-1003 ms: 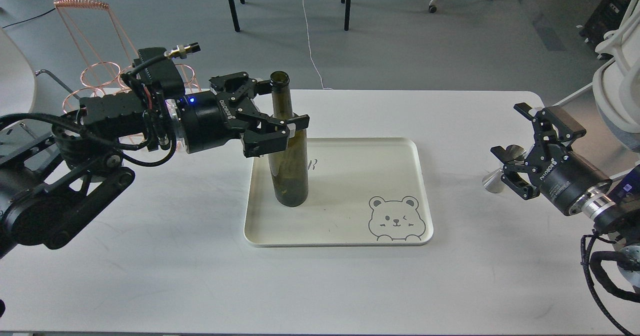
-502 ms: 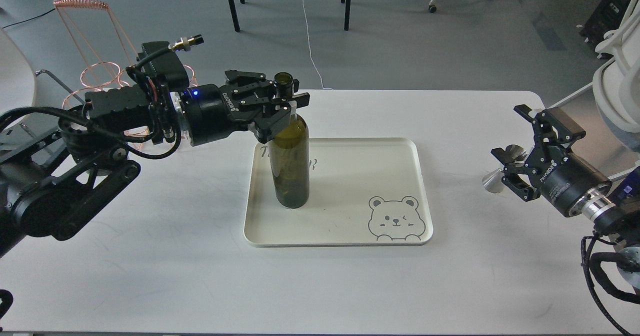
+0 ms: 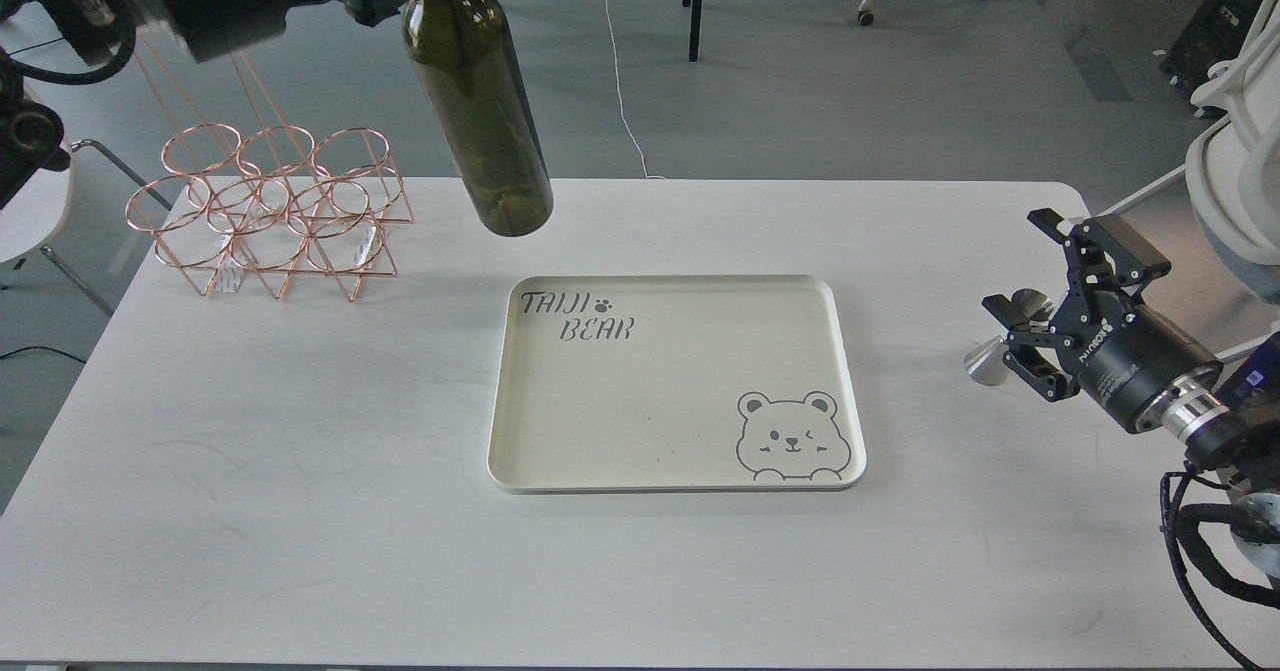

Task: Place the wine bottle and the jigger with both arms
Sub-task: 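Lift the green wine bottle and carry it over the copper rack, then lower the bottle into a slot of the copper wine rack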

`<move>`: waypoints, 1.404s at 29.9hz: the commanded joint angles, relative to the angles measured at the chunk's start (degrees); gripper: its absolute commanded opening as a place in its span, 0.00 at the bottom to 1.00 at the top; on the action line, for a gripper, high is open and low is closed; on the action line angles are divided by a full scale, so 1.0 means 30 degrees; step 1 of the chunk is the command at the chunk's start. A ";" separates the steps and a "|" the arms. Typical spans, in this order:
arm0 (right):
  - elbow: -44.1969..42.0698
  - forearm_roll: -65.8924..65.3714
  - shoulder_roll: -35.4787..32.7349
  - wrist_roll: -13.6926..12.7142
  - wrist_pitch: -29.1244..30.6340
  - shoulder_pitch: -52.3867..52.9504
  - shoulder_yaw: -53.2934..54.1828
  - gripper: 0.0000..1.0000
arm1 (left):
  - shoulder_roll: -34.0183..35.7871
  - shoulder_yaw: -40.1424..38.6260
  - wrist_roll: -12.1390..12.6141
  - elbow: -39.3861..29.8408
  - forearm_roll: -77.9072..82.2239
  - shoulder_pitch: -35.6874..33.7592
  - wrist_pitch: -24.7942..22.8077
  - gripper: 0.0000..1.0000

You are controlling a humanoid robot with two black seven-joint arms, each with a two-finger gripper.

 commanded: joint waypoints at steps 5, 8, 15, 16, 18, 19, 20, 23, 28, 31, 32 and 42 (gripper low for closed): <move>-0.0002 -0.0007 0.0069 -0.0001 -0.0149 -0.0025 -0.0014 0.98 | 0.0235 0.0115 0.0003 0.3502 0.0313 -0.0513 0.0224 0.09; -0.0002 -0.0007 0.0069 -0.0001 -0.0149 -0.0055 -0.0014 0.98 | 0.0644 0.0990 0.0003 0.4324 0.0343 -0.0513 0.0632 0.09; -0.0002 -0.0007 0.0069 -0.0001 -0.0178 -0.0084 0.0015 0.98 | 0.1027 0.2547 0.0003 0.5586 0.0343 -0.0513 0.2158 0.09; -0.0002 -0.0007 0.0069 -0.0001 -0.0178 -0.0113 0.0015 0.98 | 0.1056 0.2547 0.0003 0.5615 0.0343 -0.0484 0.2158 0.09; 0.0027 -0.0007 0.0069 -0.0001 -0.0178 -0.0113 0.0015 0.98 | 0.1056 0.2547 0.0003 0.5761 0.0343 -0.0425 0.2187 0.09; 0.0027 -0.0007 0.0069 -0.0001 -0.0178 -0.0113 0.0015 0.98 | 0.1027 0.2547 0.0003 0.5878 0.0372 -0.0396 0.2187 0.09; 0.0027 -0.0007 0.0069 -0.0001 -0.0178 -0.0113 0.0015 0.98 | 0.0969 0.2547 0.0003 0.6053 0.0343 -0.0396 0.2187 0.09; 0.0027 -0.0007 0.0069 -0.0001 -0.0178 -0.0143 0.0044 0.99 | 0.0880 0.2693 0.0003 0.6376 0.0517 -0.0337 0.2187 0.09; 0.0027 -0.0007 0.0069 -0.0001 -0.0178 -0.0143 0.0044 0.98 | 0.0792 0.2957 0.0003 0.6581 0.0753 -0.0308 0.2714 0.10; 0.0027 -0.0007 0.0069 -0.0001 -0.0178 -0.0143 0.0044 0.99 | 0.0763 0.2987 0.0003 0.6699 0.0753 -0.0279 0.2744 0.10; 0.0027 -0.0007 0.0069 -0.0001 -0.0178 -0.0143 0.0073 0.98 | 0.0734 0.2987 0.0003 0.6757 0.0753 -0.0278 0.2744 0.10; 0.0027 -0.0007 0.0069 -0.0001 -0.0178 -0.0172 0.0103 0.99 | 0.0324 0.3485 0.0003 0.6992 0.0724 -0.0249 0.3037 0.11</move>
